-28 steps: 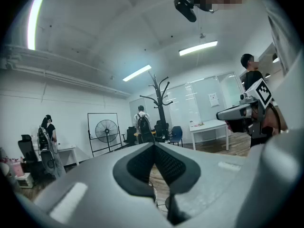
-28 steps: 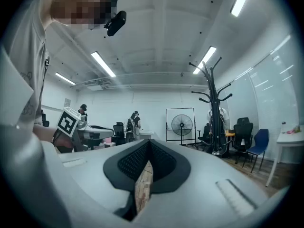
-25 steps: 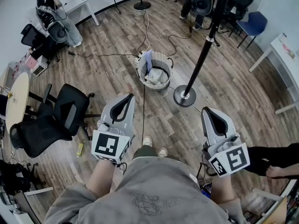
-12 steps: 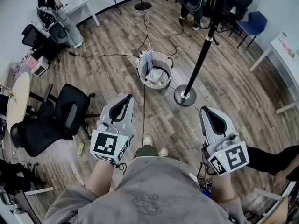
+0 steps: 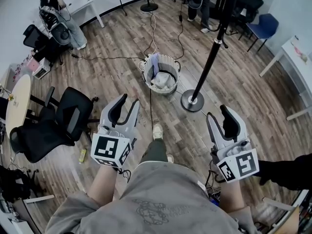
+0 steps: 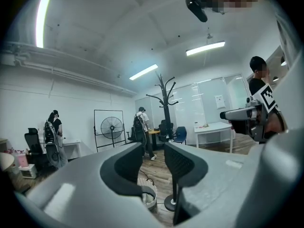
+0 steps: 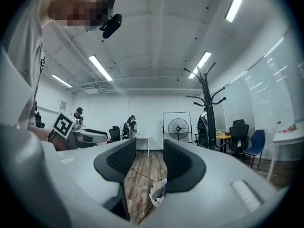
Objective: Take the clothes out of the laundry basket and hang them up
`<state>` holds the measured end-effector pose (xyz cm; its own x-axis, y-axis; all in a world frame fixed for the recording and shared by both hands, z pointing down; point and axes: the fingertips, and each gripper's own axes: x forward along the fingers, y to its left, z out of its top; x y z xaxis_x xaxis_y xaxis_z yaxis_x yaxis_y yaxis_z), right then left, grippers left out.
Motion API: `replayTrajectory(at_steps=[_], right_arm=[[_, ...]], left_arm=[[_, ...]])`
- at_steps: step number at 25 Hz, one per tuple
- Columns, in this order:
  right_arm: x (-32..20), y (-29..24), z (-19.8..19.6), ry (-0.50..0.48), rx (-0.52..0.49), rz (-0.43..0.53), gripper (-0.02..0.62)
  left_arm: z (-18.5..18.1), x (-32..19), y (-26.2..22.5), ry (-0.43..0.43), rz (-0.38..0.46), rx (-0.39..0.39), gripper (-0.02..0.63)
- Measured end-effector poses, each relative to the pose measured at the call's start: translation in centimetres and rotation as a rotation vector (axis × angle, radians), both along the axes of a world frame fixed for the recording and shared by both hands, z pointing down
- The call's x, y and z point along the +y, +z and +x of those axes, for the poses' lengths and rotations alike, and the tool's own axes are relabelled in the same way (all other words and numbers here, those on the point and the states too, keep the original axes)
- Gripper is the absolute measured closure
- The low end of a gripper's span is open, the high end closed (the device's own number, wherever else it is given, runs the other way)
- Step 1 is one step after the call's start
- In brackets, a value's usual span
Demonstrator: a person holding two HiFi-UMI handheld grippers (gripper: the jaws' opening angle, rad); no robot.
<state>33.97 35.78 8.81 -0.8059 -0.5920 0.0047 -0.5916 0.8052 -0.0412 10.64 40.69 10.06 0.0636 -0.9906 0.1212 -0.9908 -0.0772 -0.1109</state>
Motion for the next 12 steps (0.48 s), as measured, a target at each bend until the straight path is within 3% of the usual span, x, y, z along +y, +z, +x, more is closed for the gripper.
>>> replayTrajectory(at_steps=[12], right_arm=[[-4.7, 2.2, -3.1, -0.016, 0.068, -0.03, 0.384]], left_arm=[[-3.1, -4.1, 1.7, -0.019, -0.003, 0.015, 0.469]])
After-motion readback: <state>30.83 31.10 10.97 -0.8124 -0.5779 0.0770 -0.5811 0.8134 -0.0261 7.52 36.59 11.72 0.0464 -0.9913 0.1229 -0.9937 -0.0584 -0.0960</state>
